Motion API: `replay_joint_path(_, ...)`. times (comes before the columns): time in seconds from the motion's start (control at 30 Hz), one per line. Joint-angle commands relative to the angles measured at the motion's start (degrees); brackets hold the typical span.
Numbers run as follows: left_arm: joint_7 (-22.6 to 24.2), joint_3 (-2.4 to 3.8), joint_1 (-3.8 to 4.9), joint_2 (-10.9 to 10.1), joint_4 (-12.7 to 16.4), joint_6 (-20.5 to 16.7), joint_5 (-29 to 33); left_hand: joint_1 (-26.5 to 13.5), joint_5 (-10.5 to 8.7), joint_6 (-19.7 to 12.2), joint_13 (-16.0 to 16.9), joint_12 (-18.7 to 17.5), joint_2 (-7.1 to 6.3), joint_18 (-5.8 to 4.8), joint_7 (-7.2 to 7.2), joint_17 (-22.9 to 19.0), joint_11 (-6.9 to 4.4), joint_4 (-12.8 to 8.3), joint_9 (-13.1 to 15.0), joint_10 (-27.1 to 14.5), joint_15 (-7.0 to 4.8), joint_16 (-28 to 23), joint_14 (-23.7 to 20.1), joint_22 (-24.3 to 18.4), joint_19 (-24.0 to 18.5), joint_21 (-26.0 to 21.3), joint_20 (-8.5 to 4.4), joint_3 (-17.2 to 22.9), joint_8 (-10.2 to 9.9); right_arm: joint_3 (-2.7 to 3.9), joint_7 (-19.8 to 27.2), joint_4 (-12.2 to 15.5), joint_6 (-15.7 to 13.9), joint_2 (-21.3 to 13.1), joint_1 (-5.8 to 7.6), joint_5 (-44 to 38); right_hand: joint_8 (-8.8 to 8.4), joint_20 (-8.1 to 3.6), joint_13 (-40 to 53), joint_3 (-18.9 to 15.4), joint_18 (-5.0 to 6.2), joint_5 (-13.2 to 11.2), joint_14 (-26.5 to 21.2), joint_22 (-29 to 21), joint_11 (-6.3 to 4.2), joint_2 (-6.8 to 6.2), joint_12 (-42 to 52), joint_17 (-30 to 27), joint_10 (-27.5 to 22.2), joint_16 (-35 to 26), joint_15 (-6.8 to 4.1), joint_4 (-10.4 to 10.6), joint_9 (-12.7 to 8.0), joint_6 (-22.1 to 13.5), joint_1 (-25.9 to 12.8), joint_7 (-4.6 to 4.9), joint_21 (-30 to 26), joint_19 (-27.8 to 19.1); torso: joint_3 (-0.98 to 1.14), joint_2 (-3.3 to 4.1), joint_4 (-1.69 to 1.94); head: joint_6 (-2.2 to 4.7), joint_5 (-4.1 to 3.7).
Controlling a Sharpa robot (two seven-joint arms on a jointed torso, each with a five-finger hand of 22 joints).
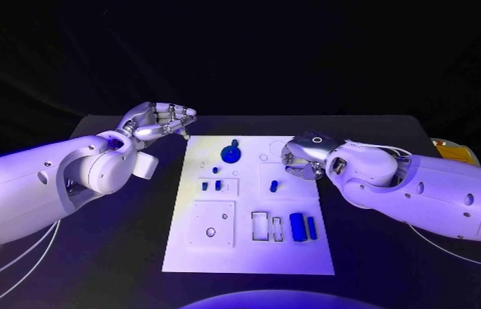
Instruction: Assemble the parts on the task board
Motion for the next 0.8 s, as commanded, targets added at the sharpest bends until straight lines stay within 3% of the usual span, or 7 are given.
replay_joint_path(0.03,0.82,0.06,0.09,0.0,0.15,0.03,1.14,0.05,0.15,-0.09,-0.07,0.24,0.35,0.76,0.44,-0.08,0.21,-0.27,-0.08,0.33,-0.02,-0.35,0.26,-0.06,0.29,-0.24,-0.06,0.06,-0.12,-0.09,-0.79,-0.09,2.3,0.04,-0.35,-1.57,0.29,-0.3,-0.62,0.48,-0.36,-0.31,2.81,7.25,0.04,0.5,-0.8,0.93,0.25,-0.01,0.24,-0.1,0.05,0.64,-0.49,-0.04,-0.32,0.11,0.06,-0.04,-0.05,-0.12,0.07)
replay_joint_path(0.57,-0.09,0.05,0.09,-0.14,-0.06,0.44,1.16,-0.01,0.09,-0.82,-0.29,0.06,0.14,0.7,0.76,-0.34,0.46,-0.34,-0.39,-0.14,0.14,-0.55,0.41,-0.17,0.49,-0.4,-0.04,0.08,-0.53,-0.09,-0.02,-0.43,-0.86,0.58,-1.68,0.02,-1.2,-0.22,-3.81,2.46,-0.36,-0.45,2.5,7.36,0.17,0.86,-3.58,-0.49,3.03,-0.78,0.32,-1.39,-0.92,0.67,-1.0,0.41,-0.52,0.2,0.07,0.01,-0.06,-0.09,0.11)
replay_joint_path(0.8,-0.54,0.05,0.09,-0.12,-0.11,0.63,1.16,-0.01,0.09,-0.92,-0.32,0.03,0.13,0.69,0.8,-0.37,0.49,-0.35,-0.43,-0.22,0.16,-0.58,0.41,-0.19,0.51,-0.43,-0.03,0.09,-0.58,-0.09,-0.1,-0.67,-1.57,0.8,-2.25,0.29,-1.62,-0.79,-4.56,5.48,-0.97,-2.43,2.63,8.88,-0.65,2.12,-3.91,-0.54,7.57,-0.76,-0.38,-4.17,-1.13,1.32,0.2,0.16,2.32,1.73,0.05,0.05,-0.04,-0.2,0.09)
